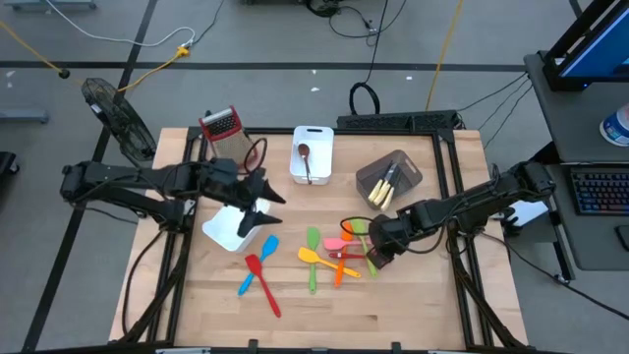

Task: Pick & Place Kitchen Items
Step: Put the green serving spoon into the top white bin

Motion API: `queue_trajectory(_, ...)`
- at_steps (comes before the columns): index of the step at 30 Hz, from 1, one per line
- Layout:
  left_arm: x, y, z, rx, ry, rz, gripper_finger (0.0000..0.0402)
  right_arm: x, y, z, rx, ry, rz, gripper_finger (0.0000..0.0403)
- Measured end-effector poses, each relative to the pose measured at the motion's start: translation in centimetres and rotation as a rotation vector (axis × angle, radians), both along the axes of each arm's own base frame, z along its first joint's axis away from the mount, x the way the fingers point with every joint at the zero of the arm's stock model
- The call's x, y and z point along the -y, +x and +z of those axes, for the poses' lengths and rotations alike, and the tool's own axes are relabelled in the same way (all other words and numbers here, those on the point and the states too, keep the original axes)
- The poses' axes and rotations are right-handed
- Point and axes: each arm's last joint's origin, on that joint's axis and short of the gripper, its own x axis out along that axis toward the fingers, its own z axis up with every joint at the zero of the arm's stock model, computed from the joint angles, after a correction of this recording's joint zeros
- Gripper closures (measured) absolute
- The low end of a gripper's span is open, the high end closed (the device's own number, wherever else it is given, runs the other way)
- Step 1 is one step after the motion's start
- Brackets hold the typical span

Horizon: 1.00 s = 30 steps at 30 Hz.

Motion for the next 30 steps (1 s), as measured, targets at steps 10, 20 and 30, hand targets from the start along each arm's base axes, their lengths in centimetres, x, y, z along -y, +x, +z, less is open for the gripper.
queue_trajectory(10,1.3,-2.8,-2.6,0.153,-0.039,-0.056,0.0128,-0.1,1.0,0.4,0.1,0.004,-0.089,0.0273)
queue_trajectory(20,1.6,-7.6,-4.3,0.282,-0.074,-0.026,0.0128,-0.1,1.2,0.5,0.107,0.015,-0.183,0.0273)
queue_trajectory(30,1.4,-8.8,-5.5,0.249,-0.066,0.025,0.0128,-0.2,1.8,-0.9,0.048,-0.004,-0.232,0.0273)
